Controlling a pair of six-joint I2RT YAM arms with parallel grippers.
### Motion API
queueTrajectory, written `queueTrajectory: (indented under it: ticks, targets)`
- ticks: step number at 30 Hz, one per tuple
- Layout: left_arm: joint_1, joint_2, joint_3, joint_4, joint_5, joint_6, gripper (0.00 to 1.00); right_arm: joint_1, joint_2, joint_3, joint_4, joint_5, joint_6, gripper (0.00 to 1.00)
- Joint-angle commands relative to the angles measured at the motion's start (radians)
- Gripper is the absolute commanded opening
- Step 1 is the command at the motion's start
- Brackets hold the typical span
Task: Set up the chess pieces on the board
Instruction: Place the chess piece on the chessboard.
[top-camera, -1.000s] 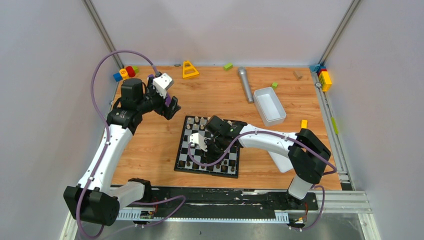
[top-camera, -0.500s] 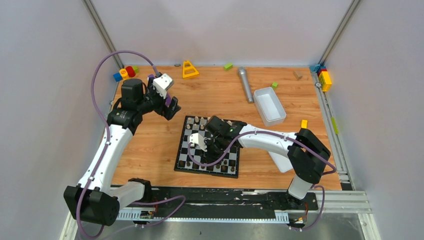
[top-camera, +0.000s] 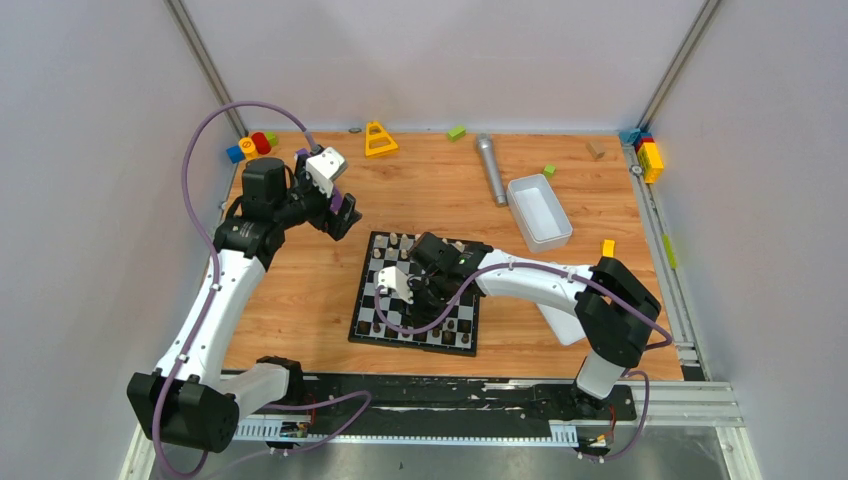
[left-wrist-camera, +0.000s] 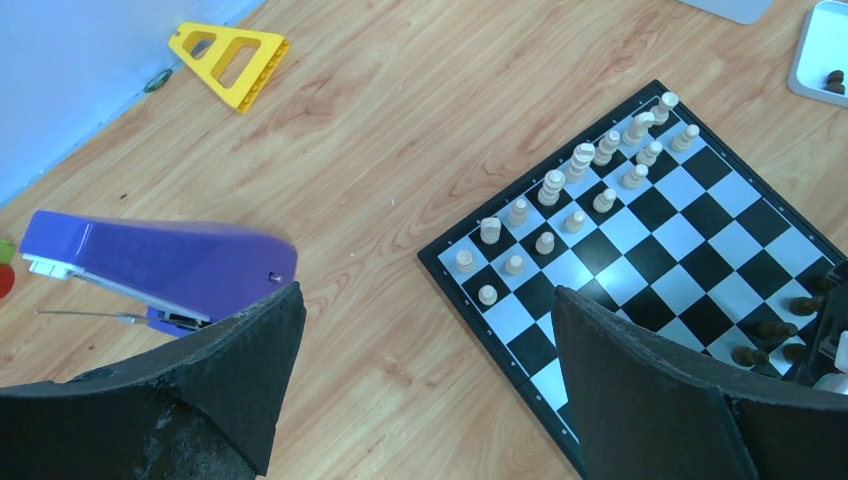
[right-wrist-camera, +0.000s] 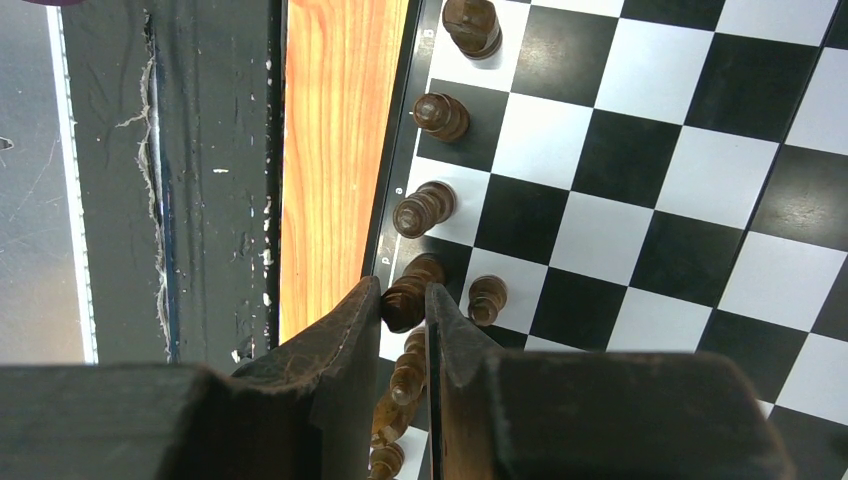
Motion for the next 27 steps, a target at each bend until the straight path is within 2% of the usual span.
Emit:
queueTrajectory:
  ticks: [1, 14, 18, 23, 27]
  targets:
    - [0.005, -0.026, 0.006, 0.034, 0.0, -0.005, 1.0, 0.006, -0.031, -0.001, 0.032, 0.02, 0.009, 0.2]
    - [0.005, -0.018, 0.012, 0.028, -0.002, -0.002, 1.0, 0.006, -0.092, -0.001, 0.022, 0.073, 0.003, 0.47]
    - [0.005, -0.014, 0.014, 0.028, -0.005, 0.0, 1.0, -0.013, -0.152, -0.009, 0.011, 0.094, 0.002, 0.51]
    - [0.005, 0.002, 0.022, 0.021, -0.003, 0.002, 1.0, -0.095, -0.274, -0.036, -0.013, 0.102, 0.004, 0.56]
    - [0.005, 0.026, 0.04, -0.005, -0.003, 0.001, 1.0, -0.229, -0.381, -0.094, -0.029, 0.091, 0.024, 0.57]
